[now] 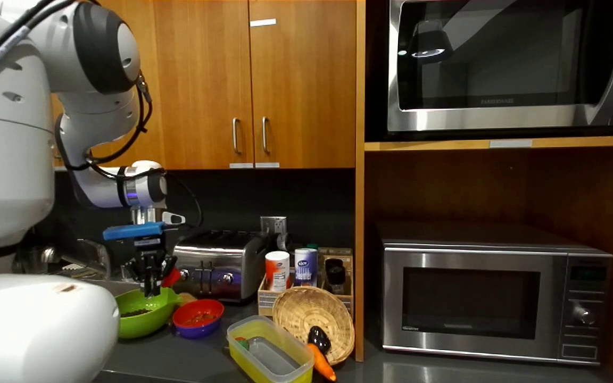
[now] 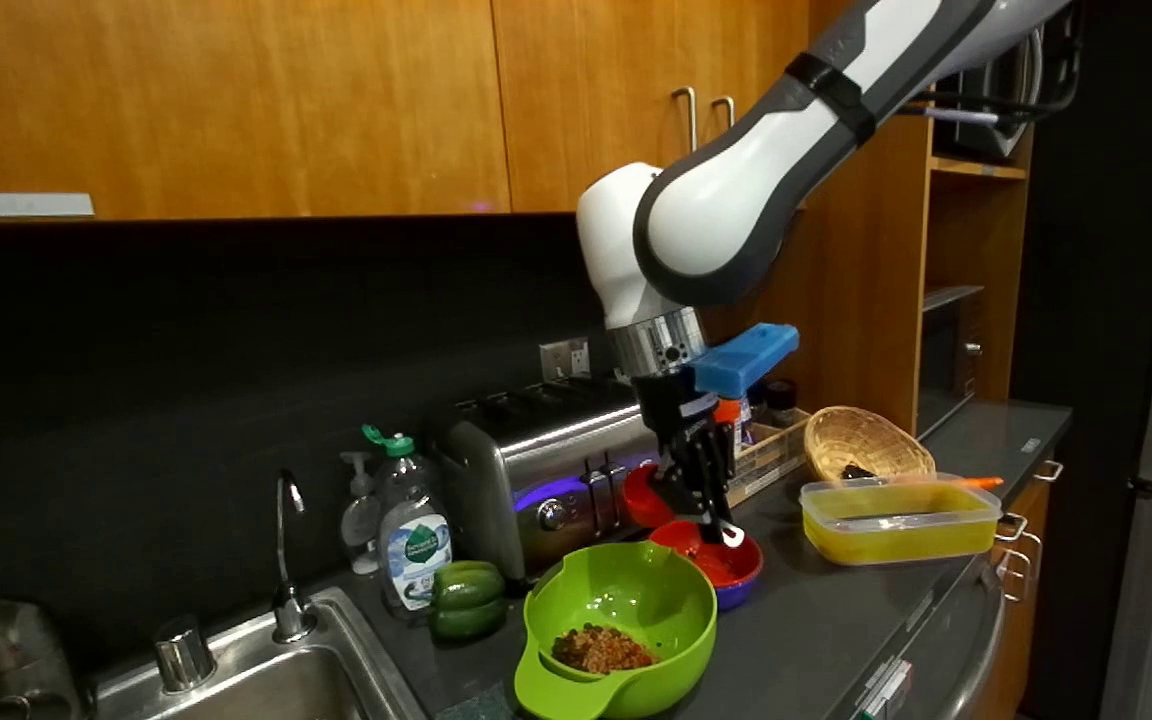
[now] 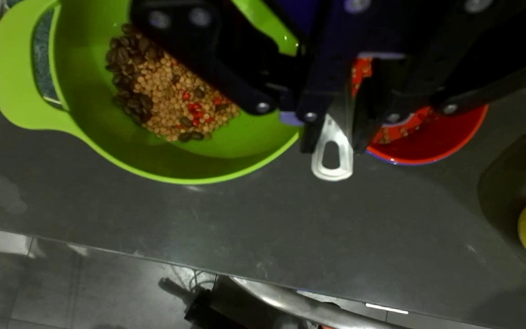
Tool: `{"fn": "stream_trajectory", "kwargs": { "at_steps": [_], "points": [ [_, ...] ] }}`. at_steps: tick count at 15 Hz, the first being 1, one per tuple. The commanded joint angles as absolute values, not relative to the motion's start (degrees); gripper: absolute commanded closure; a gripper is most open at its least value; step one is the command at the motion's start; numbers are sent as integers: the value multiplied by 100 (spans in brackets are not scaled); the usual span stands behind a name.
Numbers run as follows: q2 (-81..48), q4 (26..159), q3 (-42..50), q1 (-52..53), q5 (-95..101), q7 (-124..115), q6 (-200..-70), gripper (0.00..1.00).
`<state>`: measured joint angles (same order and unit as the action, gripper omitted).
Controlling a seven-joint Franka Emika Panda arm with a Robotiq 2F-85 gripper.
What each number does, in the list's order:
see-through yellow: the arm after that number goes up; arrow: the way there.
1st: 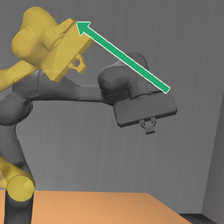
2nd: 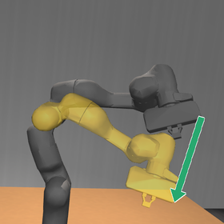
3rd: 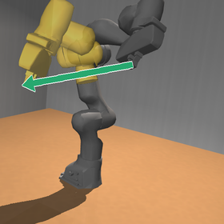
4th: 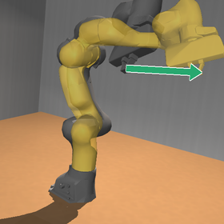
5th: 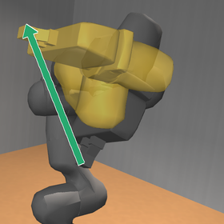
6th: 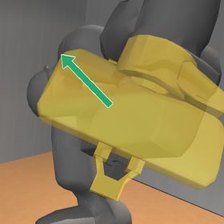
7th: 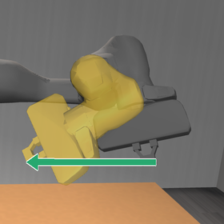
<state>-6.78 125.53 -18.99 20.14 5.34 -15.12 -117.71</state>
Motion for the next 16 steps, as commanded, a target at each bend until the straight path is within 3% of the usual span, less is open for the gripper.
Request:
{"fn": "stream_trajectory", "kwargs": {
  "at_steps": [1, 8, 16],
  "points": [
    [-1327, 11790, -1845, 1964, 147, -1087, -10993, 95],
    [-2233, 10603, -1780, 1855, -649, -192, -9331, 95],
    [-2831, 9738, -1742, 1871, -940, 57, -8307, 95]
  ]
}}
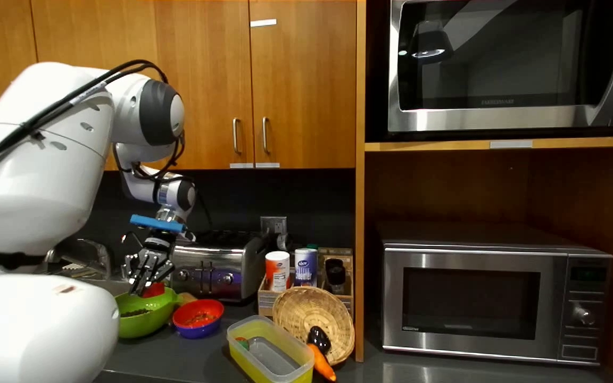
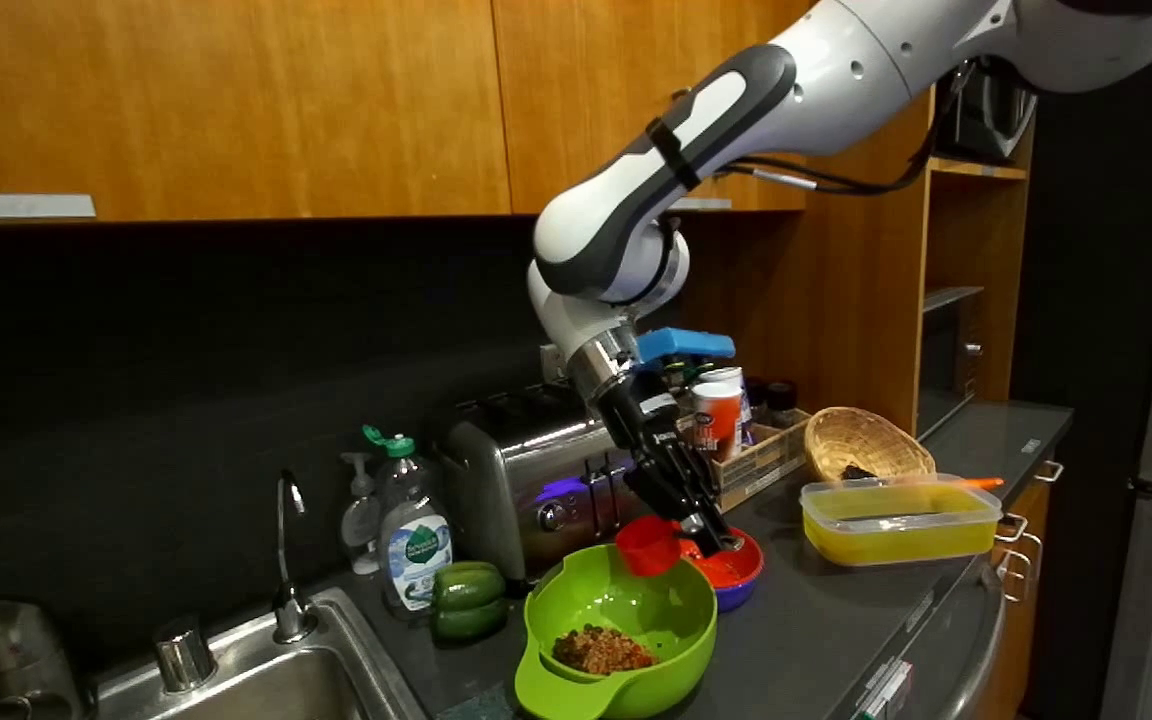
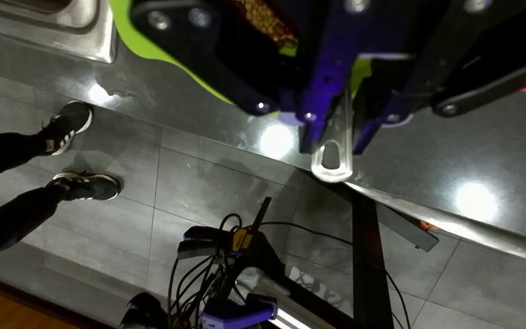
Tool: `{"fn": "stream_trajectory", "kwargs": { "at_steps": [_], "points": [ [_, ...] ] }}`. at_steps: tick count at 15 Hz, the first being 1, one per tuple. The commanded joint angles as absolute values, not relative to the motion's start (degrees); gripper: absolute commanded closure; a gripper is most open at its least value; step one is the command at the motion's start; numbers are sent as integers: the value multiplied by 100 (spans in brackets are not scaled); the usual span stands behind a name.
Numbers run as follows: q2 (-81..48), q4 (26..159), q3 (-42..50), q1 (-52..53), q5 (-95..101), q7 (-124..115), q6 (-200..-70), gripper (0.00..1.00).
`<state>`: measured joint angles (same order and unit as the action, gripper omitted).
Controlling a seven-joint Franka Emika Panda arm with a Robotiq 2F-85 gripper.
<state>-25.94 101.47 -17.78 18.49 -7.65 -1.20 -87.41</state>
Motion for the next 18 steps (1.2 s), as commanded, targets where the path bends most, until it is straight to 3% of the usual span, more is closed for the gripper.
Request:
{"fn": "stream_trajectory", "kwargs": {
  "at_steps": [1, 10, 18],
  "points": [
    [-2905, 9638, -1749, 1852, -1021, 147, -8155, 95],
    [-3518, 8857, -1727, 1789, -1456, 883, -6904, 95],
    [-3948, 8336, -1504, 1818, -1365, 717, -7064, 95]
  ]
}}
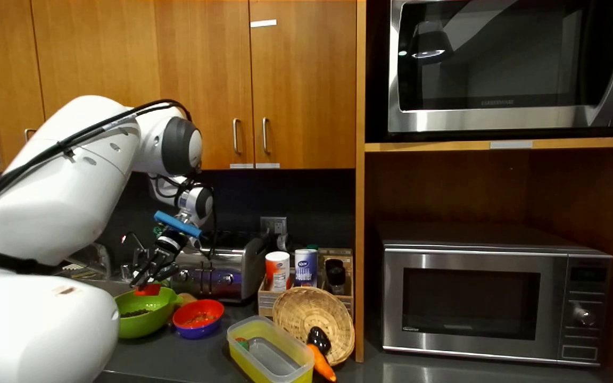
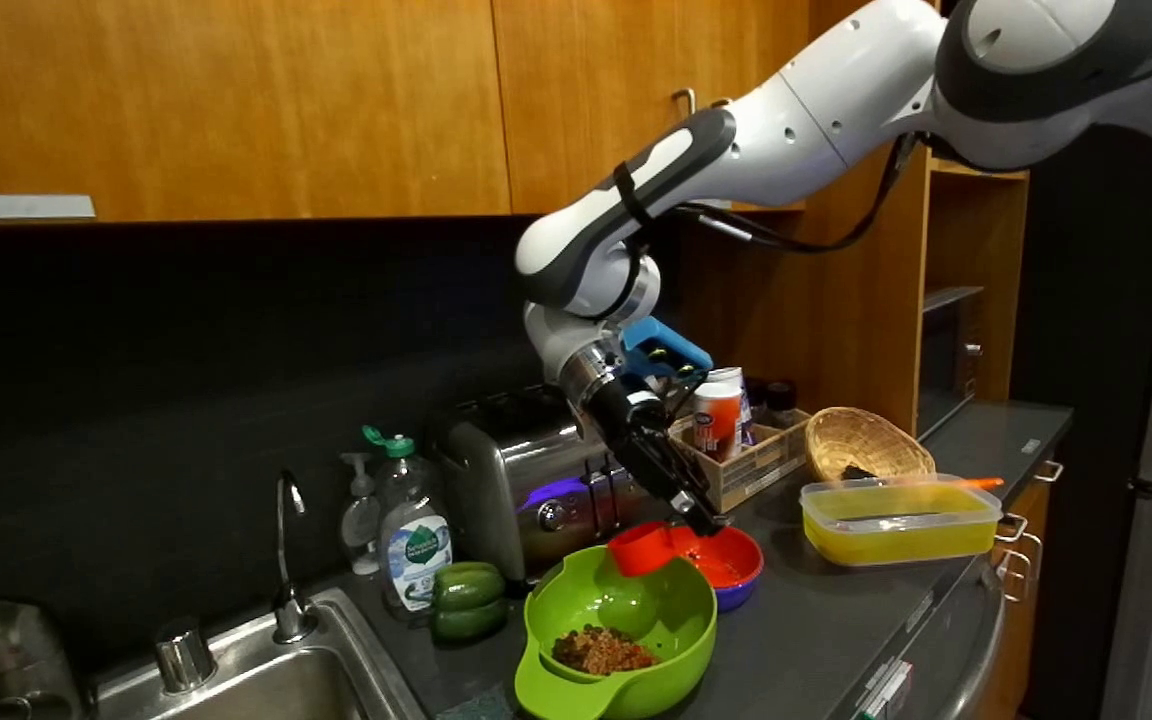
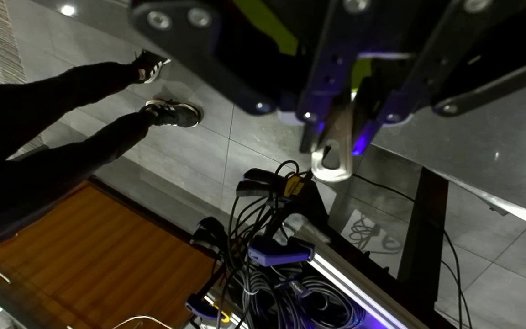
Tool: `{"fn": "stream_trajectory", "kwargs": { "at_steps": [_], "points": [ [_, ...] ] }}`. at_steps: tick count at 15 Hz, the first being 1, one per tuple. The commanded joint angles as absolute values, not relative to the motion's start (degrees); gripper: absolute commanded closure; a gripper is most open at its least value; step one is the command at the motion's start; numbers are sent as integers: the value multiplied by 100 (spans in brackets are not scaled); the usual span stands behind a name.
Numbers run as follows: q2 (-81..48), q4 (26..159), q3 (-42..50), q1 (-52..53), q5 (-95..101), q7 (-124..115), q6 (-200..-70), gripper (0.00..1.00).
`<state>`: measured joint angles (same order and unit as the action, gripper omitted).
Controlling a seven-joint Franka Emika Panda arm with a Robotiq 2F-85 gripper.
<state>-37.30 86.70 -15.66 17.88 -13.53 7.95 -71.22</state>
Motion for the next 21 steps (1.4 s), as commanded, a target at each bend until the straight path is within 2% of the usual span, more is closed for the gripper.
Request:
{"fn": "stream_trajectory", "kwargs": {
  "at_steps": [1, 15, 21],
  "points": [
    [-3943, 8344, -1487, 1827, -1378, 681, -7146, 95],
    [-4065, 8927, -1522, 1684, -2640, 671, -7588, 95],
    [-4286, 9271, -1563, 1837, -2712, 467, -8845, 95]
  ]
}}
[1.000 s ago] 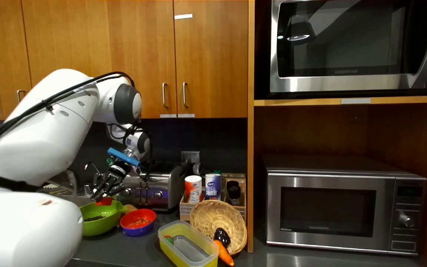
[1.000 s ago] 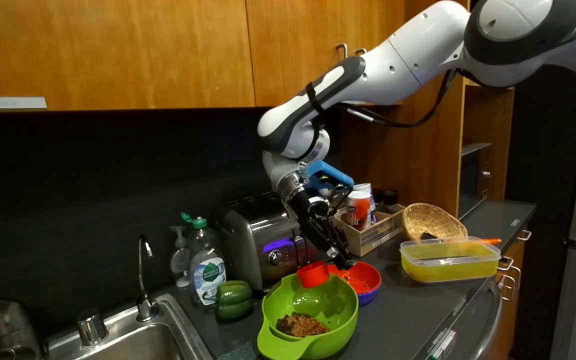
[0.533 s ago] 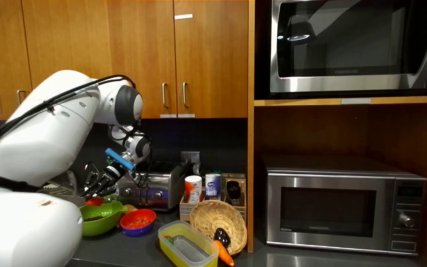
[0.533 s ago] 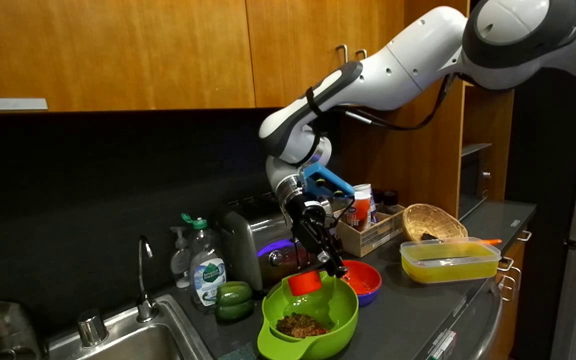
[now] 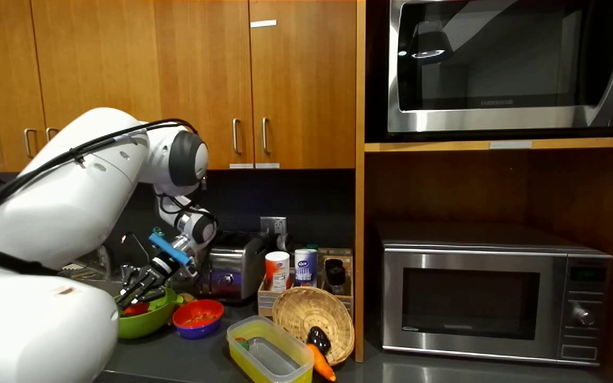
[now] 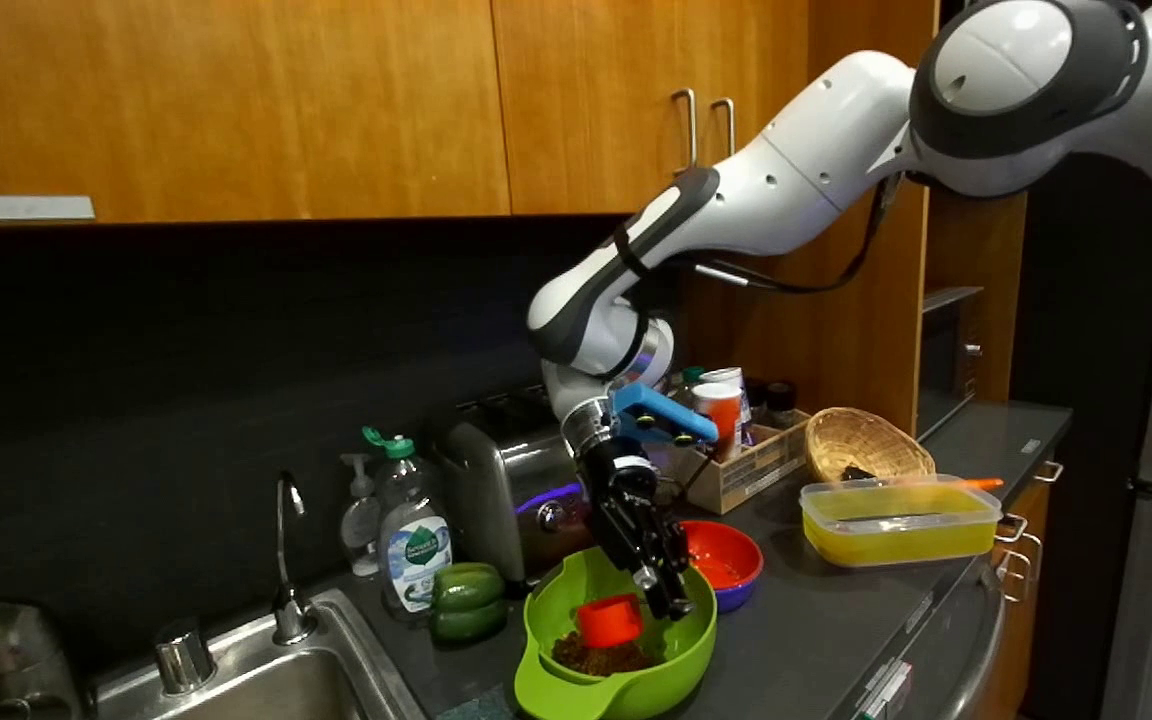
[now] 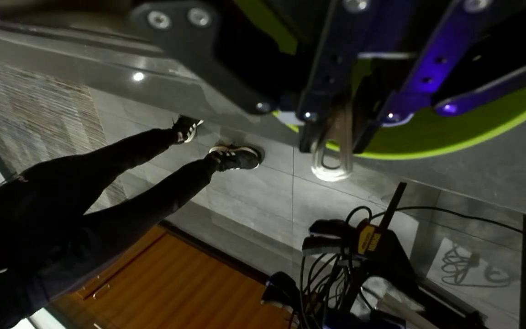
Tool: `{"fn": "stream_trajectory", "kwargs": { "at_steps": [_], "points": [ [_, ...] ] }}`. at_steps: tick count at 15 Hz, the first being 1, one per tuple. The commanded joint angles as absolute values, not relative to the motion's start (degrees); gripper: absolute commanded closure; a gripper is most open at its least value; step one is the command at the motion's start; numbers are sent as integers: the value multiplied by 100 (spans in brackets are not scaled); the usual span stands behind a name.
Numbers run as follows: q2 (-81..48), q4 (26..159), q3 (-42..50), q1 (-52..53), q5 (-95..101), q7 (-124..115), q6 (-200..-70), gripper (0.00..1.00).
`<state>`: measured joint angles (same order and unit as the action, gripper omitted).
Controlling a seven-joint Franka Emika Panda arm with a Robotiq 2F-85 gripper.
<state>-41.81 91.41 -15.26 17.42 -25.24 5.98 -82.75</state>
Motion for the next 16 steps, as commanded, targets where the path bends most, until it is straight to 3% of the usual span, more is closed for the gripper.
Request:
{"fn": "stream_trajectory", "kwargs": {
  "at_steps": [1, 8, 16],
  "points": [
    [-4315, 9331, -1597, 1877, -2754, 426, -9114, 95],
    [-4199, 10103, -1815, 2059, -3142, 96, -10834, 95],
    [-3533, 11243, -1924, 1942, -3371, 69, -11908, 95]
  ]
}}
